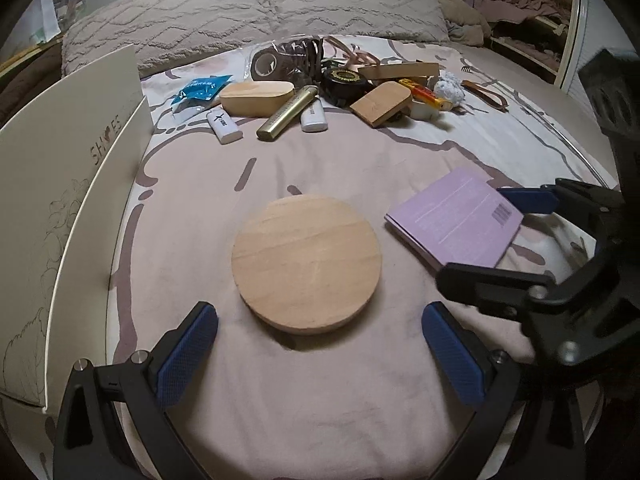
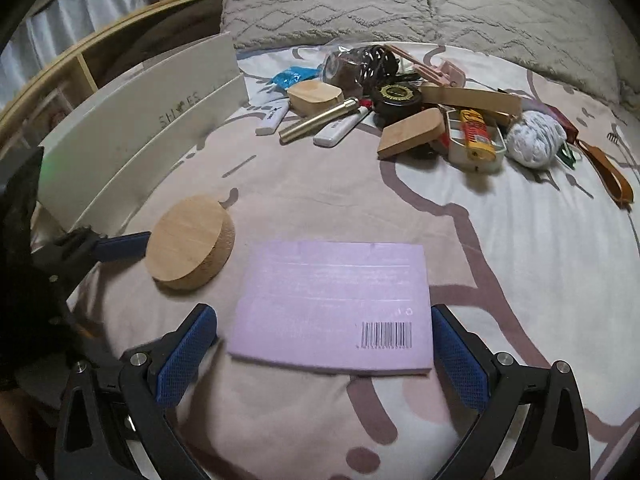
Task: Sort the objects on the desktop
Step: 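Open both grippers and pull them back from the disc and booklet, then grasp the round wooden disc with the left gripper while the right grasps the pink booklet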
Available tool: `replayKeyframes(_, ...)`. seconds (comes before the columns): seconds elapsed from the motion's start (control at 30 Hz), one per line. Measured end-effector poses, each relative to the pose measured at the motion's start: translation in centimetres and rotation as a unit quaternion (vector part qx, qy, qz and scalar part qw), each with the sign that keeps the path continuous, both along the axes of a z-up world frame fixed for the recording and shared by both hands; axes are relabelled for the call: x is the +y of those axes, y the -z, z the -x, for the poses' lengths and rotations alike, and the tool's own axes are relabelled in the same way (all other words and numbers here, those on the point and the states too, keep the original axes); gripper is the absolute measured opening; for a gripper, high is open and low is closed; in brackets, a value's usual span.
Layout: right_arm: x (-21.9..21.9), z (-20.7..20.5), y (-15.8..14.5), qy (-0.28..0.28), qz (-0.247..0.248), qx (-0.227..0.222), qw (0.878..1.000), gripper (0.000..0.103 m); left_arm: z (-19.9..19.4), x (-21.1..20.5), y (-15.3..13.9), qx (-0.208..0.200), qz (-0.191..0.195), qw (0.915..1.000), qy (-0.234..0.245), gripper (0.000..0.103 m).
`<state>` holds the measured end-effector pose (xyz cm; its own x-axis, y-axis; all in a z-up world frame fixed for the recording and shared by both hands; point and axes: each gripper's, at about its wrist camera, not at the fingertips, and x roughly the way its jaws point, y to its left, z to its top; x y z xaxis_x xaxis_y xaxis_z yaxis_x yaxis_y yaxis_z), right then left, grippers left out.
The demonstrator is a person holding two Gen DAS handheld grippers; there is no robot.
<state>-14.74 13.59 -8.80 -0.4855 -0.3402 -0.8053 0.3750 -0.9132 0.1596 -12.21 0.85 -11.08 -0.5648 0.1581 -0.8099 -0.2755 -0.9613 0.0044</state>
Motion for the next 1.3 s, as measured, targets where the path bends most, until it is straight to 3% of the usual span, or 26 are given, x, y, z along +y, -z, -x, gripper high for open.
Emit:
replayKeyframes(0.23,1.0,0.3,0.3,0.041,-0.029,0.007,0.999,0.103,0.0,-0.3,0.1,-0.004,-0.010,0.9999,0.001,0.103)
replayKeyframes(0.53,4.4,1.5,-0.1,0.090,-0.003,-0.006,0.996,0.103,0.2,-0.3,0.0,-0.003,-0.016,0.9999,-0.002,0.103)
replayKeyframes(0.63,4.7,1.7,-0.1,0.092,0.000,-0.008,0.996,0.103,0.5,-0.3,-0.1,-0.003,-0.020,0.9998,-0.007,0.103)
replayKeyframes(0.77,4.3,1.7,0.0,0.085,-0.045,-0.002,0.995,0.103,1.7,-0.7,-0.4,-0.005,-0.036,0.9991,-0.024,0.103)
replayKeyframes(0.93,4.0,1.6,0.7,0.081,-0.065,0.002,0.995,0.103,2.1,-0.6,-0.5,-0.006,-0.034,0.9991,-0.023,0.101)
replayKeyframes(1.1,4.9,1.6,0.9,0.083,-0.032,0.002,0.996,0.103,2.7,-1.3,-0.8,-0.010,-0.048,0.9983,-0.030,0.093)
replayKeyframes(1.3,4.1,1.9,0.9,0.079,-0.055,-0.003,0.995,0.103,2.8,-0.8,-0.2,-0.011,-0.024,0.9993,-0.028,0.093)
